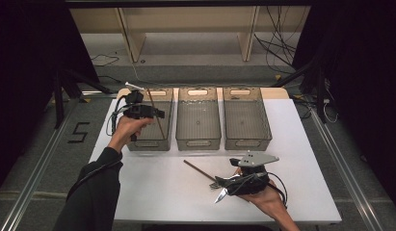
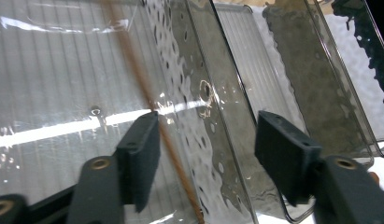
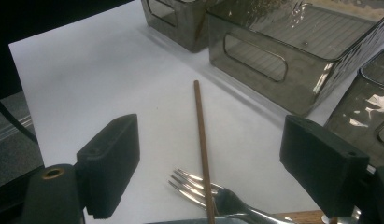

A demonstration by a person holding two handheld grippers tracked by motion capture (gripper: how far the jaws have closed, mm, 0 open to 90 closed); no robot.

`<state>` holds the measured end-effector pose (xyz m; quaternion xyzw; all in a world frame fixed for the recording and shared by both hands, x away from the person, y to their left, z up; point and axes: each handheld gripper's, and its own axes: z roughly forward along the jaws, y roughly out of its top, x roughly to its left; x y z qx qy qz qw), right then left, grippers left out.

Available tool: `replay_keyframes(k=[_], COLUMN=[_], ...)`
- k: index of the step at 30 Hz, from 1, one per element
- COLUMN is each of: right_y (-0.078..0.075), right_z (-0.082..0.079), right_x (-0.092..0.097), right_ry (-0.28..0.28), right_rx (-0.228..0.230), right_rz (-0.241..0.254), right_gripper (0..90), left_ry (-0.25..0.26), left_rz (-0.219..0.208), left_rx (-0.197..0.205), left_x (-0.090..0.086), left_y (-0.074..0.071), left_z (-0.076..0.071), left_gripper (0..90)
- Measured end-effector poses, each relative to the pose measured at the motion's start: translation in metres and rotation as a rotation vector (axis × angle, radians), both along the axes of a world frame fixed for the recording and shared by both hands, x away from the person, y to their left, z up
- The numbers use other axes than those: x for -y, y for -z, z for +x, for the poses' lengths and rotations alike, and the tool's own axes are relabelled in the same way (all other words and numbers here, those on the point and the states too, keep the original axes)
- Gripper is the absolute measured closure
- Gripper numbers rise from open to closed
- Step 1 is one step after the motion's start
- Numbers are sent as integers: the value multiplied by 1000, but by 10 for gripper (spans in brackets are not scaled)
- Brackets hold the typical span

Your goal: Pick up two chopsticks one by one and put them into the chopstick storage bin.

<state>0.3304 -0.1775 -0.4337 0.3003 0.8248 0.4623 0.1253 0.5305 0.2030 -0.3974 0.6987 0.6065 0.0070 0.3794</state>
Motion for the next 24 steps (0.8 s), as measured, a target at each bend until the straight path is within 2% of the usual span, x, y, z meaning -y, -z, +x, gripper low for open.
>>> replay_keyframes(k=[2,3,4,5,7,11,14,17,20,23,24], right_y=[0,0,0,0,0,0,0,0,0,1,2], right_z=[0,0,0,0,0,0,0,1,2,3,3], right_x=[0,0,0,0,0,0,0,0,1,1,0], right_ry=[0,0,-1,-1,-2,-1,1,-1,-1,2,1], right_rx=[1,0,0,0,-1,-1,-6,-14,-36,-55,-69], right_rz=[1,1,1,2,2,2,-4,-28,-52,-77,-100], right_gripper=[207,207,208,208,208,208,208,217,226,237,248], left_ry=[0,-2,-8,-15,-11,-1,2,11,25,42,42], left_rz=[12,23,37,46,38,22,0,-43,-101,-122,-132], left_rx=[-8,-7,-6,-10,-15,1,23,56,94,109,118], left_x=[1,2,2,3,2,2,1,-1,-4,-5,-6], left_y=[1,1,1,2,3,2,-2,-7,-11,-12,-12], left_z=[1,1,1,1,1,-4,-11,-23,-38,-51,-56], left_gripper=[340,308,239,224,222,222,217,211,203,198,195])
